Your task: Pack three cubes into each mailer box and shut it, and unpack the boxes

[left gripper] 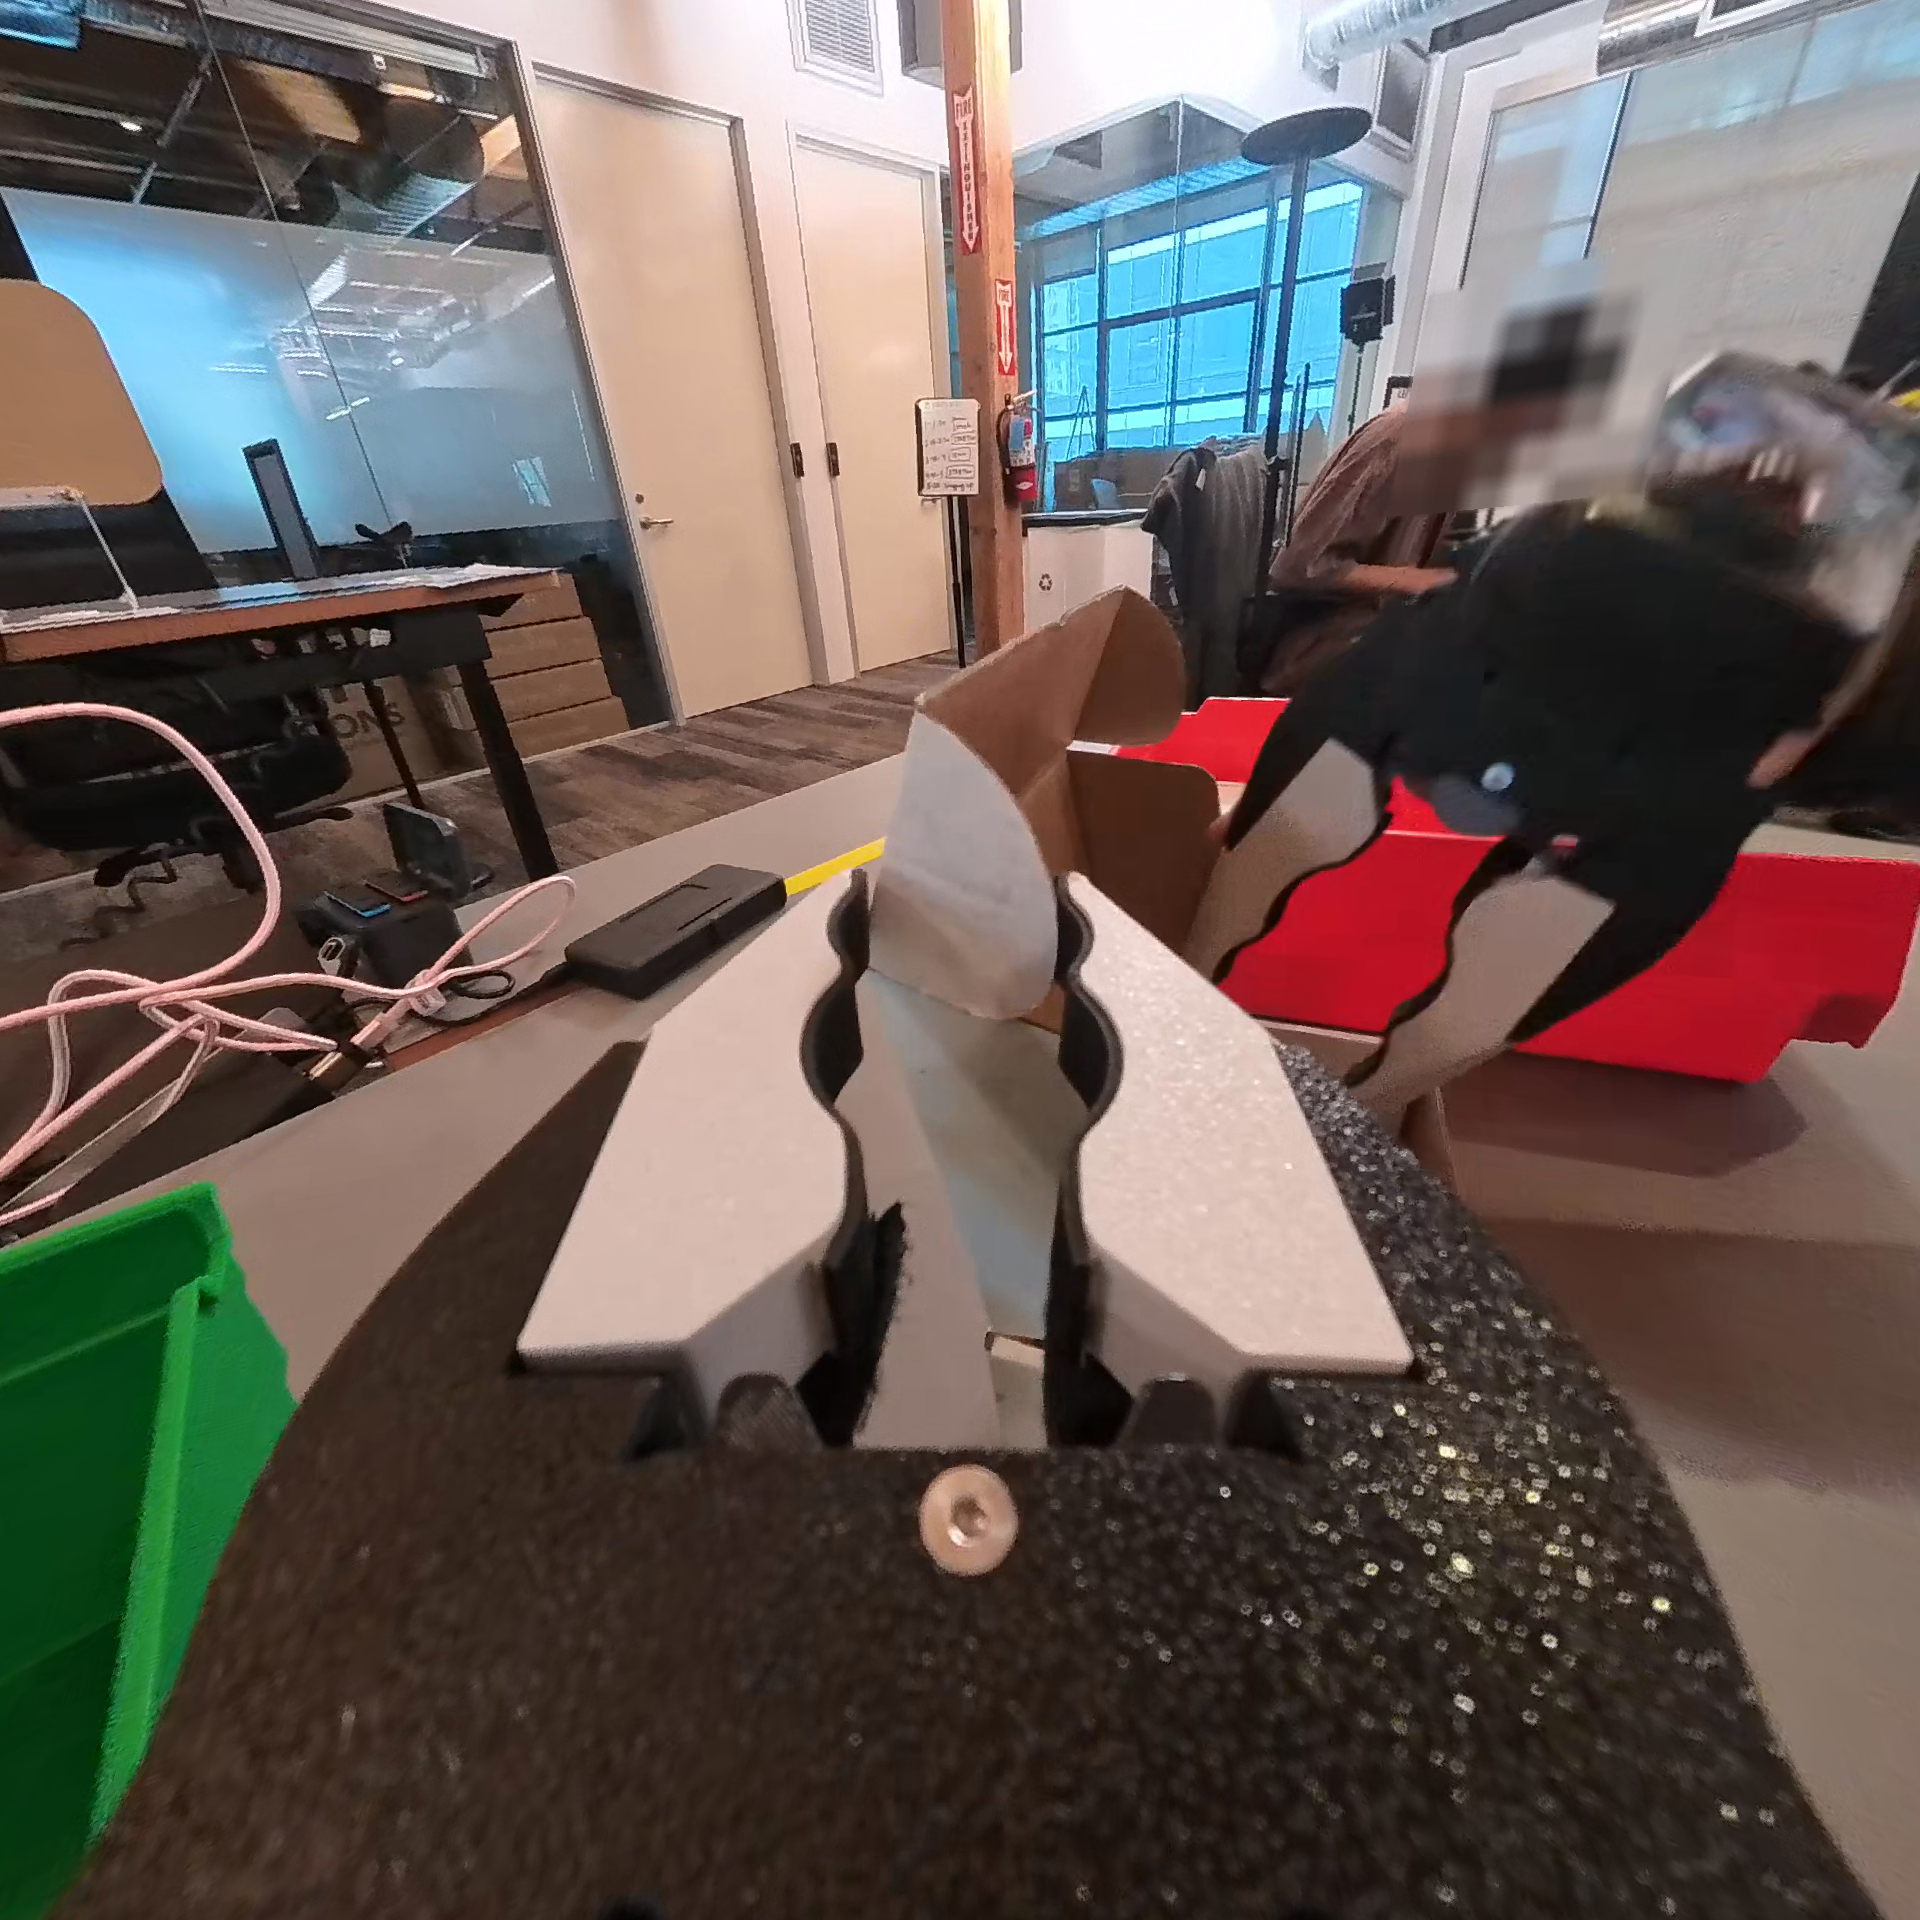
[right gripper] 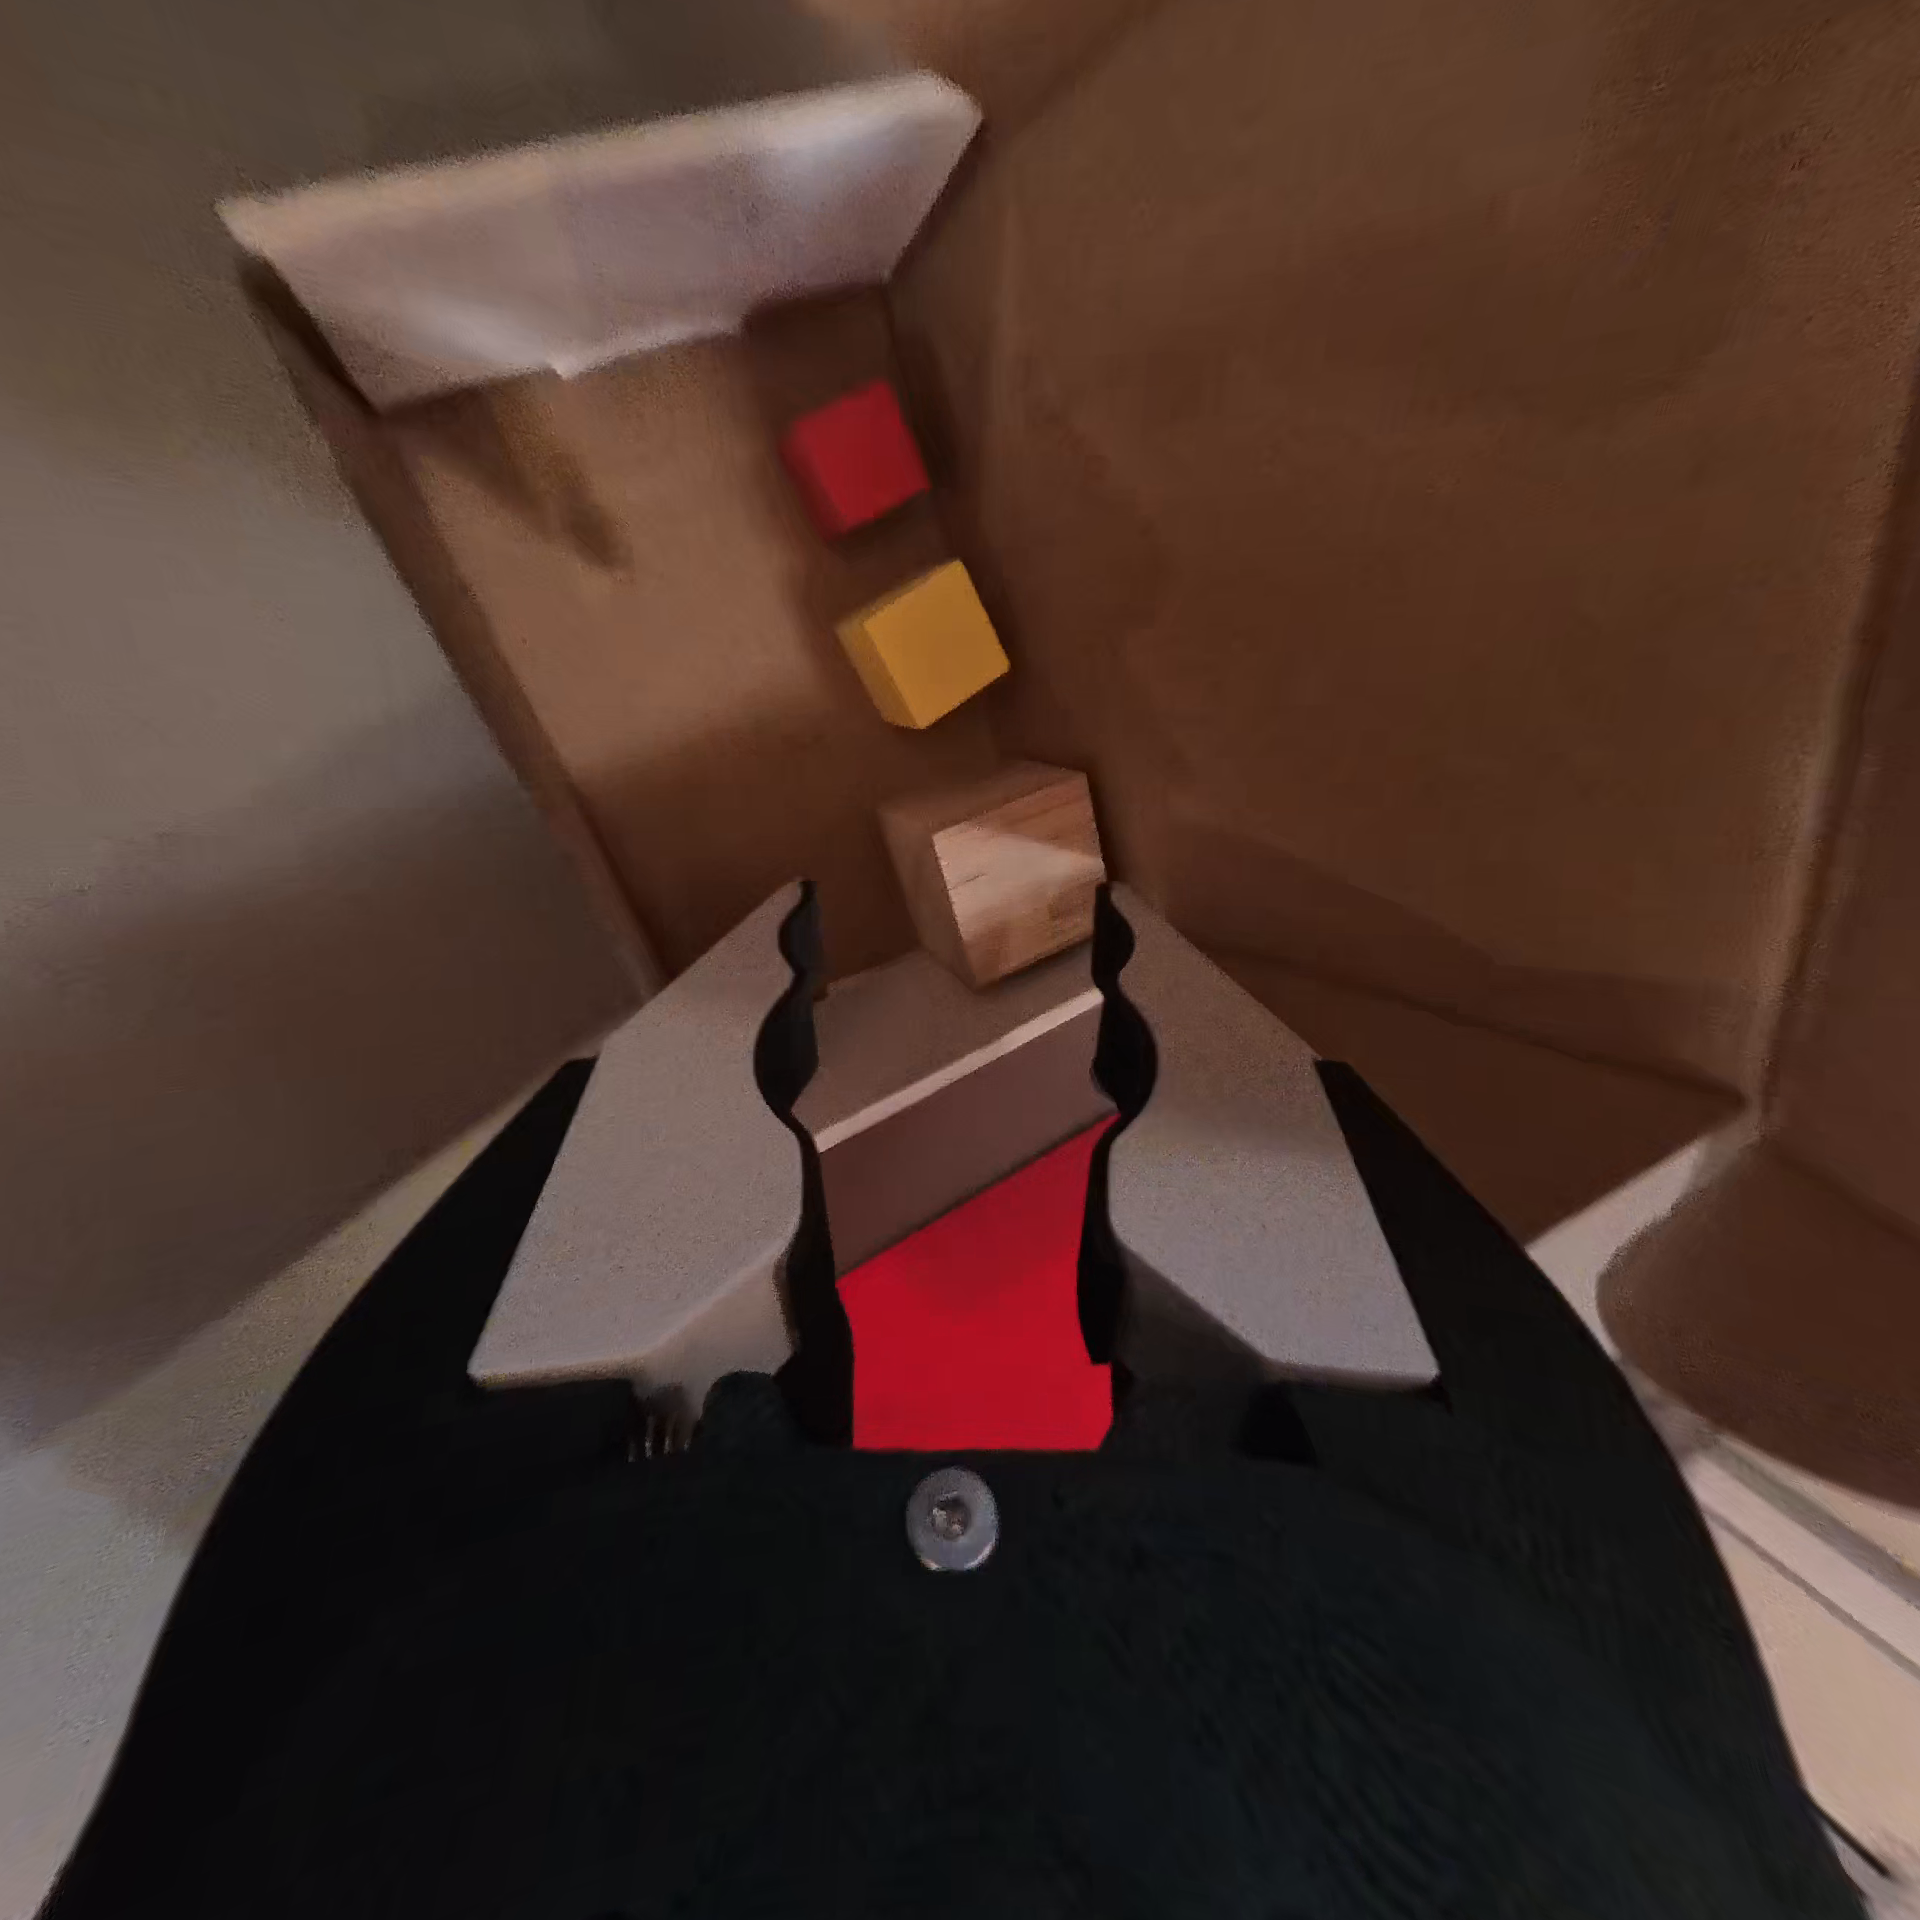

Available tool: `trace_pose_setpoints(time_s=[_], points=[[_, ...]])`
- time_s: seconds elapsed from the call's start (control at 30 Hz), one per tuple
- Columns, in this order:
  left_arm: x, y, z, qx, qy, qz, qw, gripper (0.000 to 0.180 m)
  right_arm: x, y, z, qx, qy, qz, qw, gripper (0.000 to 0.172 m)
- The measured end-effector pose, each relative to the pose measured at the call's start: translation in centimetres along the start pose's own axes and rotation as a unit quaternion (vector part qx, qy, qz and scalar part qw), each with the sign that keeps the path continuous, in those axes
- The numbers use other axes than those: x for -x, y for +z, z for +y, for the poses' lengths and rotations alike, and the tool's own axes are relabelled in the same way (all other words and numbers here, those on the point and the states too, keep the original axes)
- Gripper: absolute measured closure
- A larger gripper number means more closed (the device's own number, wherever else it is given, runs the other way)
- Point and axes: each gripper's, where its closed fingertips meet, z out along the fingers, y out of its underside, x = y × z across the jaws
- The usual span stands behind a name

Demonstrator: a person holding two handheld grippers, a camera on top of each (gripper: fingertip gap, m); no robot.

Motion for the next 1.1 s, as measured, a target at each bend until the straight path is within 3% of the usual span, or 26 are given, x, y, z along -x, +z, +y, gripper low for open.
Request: trace_pose_setpoints(time_s=[0.03, 0.37, 0.5, 0.7, 0.93, 1.03, 1.1], points=[[0.0, 0.0, 0.0, -0.001, -0.001, 0.000, 1.000, 0.147, -0.1, 0.6, 0.2, 0.016, -0.012, 0.007, 1.000, 0.120], [0.2, 0.0, 0.1, 0.008, 0.009, -0.011, 1.000, 0.148, 1.7, 2.2, 1.2, 0.088, -0.029, -0.043, 0.995, 0.115], [0.2, 0.0, 0.1, 0.009, 0.008, -0.012, 1.000, 0.148, 2.9, 1.0, 0.0, 0.061, -0.020, -0.102, 0.993, 0.130], [0.6, -0.2, 0.0, 0.008, 0.005, -0.015, 1.000, 0.149, 1.3, 2.7, 1.4, 0.123, -0.085, -0.040, 0.988, 0.100], [0.4, -0.1, 0.1, 0.010, 0.021, -0.017, 1.000, 0.150, 0.9, 3.5, 1.8, 0.164, -0.122, -0.033, 0.978, 0.095], [0.3, -0.1, 0.1, 0.010, 0.022, -0.016, 1.000, 0.150, 1.8, 3.1, 2.1, 0.187, -0.115, -0.061, 0.974, 0.100], [0.4, -0.1, 0.1, 0.010, 0.026, -0.022, 0.999, 0.154, 2.8, 2.3, 1.1, 0.162, -0.088, -0.102, 0.978, 0.112]])
